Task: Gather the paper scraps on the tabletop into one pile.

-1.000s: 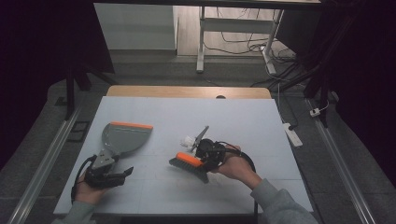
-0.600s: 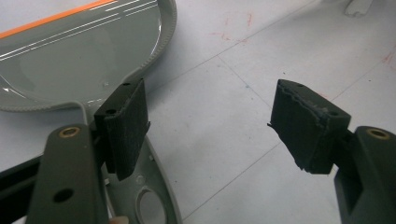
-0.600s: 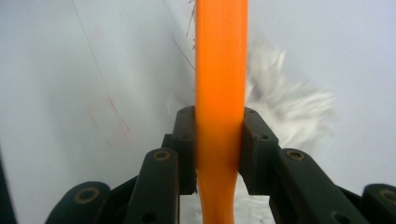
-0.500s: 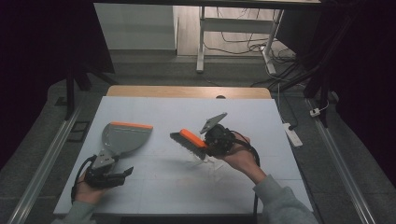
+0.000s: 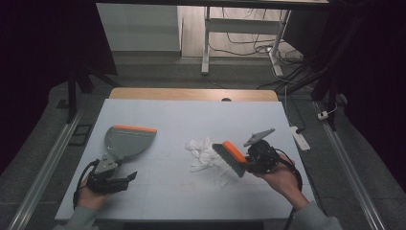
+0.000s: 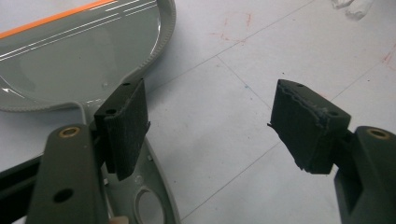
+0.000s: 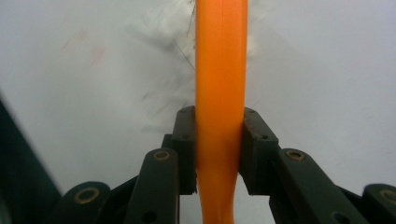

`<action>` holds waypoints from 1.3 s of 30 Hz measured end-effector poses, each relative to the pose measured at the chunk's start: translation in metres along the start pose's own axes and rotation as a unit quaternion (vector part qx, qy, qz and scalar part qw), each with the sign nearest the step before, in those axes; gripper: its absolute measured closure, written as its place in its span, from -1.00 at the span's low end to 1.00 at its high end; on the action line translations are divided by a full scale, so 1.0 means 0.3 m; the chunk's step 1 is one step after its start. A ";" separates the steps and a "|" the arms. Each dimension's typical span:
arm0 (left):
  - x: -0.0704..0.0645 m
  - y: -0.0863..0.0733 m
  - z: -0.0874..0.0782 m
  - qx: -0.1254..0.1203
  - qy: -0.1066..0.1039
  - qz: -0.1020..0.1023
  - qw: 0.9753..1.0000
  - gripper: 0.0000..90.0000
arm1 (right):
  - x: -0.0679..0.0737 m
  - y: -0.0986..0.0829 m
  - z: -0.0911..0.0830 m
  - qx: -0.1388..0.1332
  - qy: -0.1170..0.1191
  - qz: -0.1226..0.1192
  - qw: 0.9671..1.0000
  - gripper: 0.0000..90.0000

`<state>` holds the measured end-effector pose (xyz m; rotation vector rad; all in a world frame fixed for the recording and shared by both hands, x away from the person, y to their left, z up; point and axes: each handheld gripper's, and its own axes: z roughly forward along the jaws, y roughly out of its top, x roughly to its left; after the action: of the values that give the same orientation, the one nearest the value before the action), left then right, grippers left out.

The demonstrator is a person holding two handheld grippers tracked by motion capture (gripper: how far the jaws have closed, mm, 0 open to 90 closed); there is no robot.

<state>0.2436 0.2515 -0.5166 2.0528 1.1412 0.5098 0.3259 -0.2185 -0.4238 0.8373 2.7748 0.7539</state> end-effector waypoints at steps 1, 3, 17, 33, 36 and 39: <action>0.000 0.000 0.001 0.000 0.000 0.000 1.000 -0.36 | 0.005 -0.012 0.000 0.002 0.011 -0.008 1.000 0.56; -0.001 0.001 0.002 0.001 0.000 0.001 1.000 -0.36 | 0.027 -0.029 0.005 0.012 0.012 -0.035 0.999 0.56; -0.001 0.000 0.001 0.001 0.001 0.001 1.000 -0.36 | 0.072 0.125 0.177 0.052 0.016 -0.164 0.985 0.56; -0.004 0.000 0.001 0.002 0.001 0.002 1.000 -0.36 | 0.031 0.103 0.038 -0.090 -0.024 -0.058 0.994 0.56; -0.005 0.000 0.001 0.002 0.001 0.002 1.000 -0.36 | 0.005 0.073 0.014 -0.090 -0.045 -0.010 0.995 0.56; -0.005 0.000 0.000 0.001 0.001 0.001 1.000 -0.36 | -0.032 0.045 0.013 -0.068 -0.068 0.051 0.994 0.56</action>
<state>0.2428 0.2503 -0.5168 2.0557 1.1416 0.5127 0.3415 -0.2124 -0.4206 0.9694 2.5464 0.8591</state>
